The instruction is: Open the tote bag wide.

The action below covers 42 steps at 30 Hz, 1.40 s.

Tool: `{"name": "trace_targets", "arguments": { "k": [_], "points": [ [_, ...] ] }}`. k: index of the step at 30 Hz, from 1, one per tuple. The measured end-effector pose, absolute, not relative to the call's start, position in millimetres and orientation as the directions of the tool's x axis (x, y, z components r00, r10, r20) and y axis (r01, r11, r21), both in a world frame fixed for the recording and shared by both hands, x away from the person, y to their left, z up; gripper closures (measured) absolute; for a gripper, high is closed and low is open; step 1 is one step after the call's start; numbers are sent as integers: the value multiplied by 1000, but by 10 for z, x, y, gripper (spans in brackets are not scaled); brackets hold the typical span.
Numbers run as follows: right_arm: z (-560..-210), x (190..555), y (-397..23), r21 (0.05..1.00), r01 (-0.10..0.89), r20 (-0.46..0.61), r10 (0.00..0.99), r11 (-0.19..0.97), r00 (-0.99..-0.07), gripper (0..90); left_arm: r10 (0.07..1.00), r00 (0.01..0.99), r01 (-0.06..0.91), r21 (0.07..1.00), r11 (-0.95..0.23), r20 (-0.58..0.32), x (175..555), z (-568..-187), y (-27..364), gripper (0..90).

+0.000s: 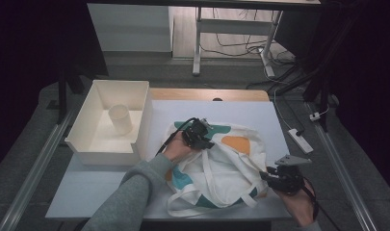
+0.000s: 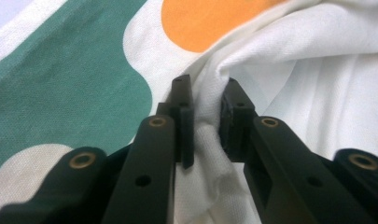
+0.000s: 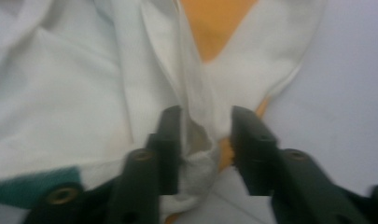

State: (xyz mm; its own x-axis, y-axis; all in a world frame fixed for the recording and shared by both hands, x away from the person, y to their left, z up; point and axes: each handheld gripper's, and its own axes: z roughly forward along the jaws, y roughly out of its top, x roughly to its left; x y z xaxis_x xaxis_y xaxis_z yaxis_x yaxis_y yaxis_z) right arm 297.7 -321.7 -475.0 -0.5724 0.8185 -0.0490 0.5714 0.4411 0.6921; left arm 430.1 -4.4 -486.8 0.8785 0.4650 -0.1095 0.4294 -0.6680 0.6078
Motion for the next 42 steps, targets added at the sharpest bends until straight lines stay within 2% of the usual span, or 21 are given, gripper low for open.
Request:
{"name": "trace_targets", "arguments": {
  "k": [2, 4, 7, 10, 17, 22, 26, 29, 30, 32, 33, 42],
  "points": [
    [-4593, 2919, -3179, 735, 517, -70, 808, 438, -585, 517, 461, 880, 426, 611, -667, -110, 4295, -4859, -47, 727],
    [-4448, 2859, -3088, 760, 467, -78, 777, 452, -625, 501, 455, 883, 424, 617, -663, -118, 4289, -4843, -48, 672],
    [-4349, 2793, -2871, 759, 420, -64, 699, 497, -713, 467, 452, 885, 411, 638, -650, -110, 4238, -4784, -45, 512],
    [-4385, 2755, -2607, 734, 400, -20, 607, 548, -795, 458, 454, 887, 393, 659, -642, -87, 4160, -4686, -12, 411],
    [-4639, 2771, -2134, 647, 398, 77, 464, 650, -883, 471, 456, 885, 387, 695, -605, -96, 3976, -4544, 182, 386],
    [-4781, 2768, -1972, 594, 399, 116, 417, 698, -902, 491, 478, 868, 419, 715, -560, -134, 3837, -4556, 359, 387],
    [-4890, 2761, -1877, 536, 400, 132, 394, 743, -910, 529, 489, 862, 426, 712, -559, -132, 3770, -4552, 454, 387],
    [-4965, 2760, -1837, 488, 405, 138, 390, 773, -911, 638, 485, 865, 421, 715, -558, -131, 3724, -4549, 510, 389],
    [-4984, 2759, -1833, 478, 406, 150, 383, 779, -911, 702, 484, 866, 419, 716, -559, -129, 3714, -4551, 522, 389],
    [-4982, 2751, -1836, 484, 390, 157, 361, 783, -919, 849, 484, 865, 420, 716, -557, -130, 3710, -4556, 543, 389],
    [-4963, 2747, -1838, 490, 379, 143, 357, 785, -923, 865, 486, 864, 422, 716, -556, -132, 3712, -4560, 552, 389],
    [-4469, 2835, -2023, 634, 328, 9, 418, 700, -908, 874, 488, 863, 423, 717, -554, -132, 3722, -4569, 610, 391]
  ]
}}
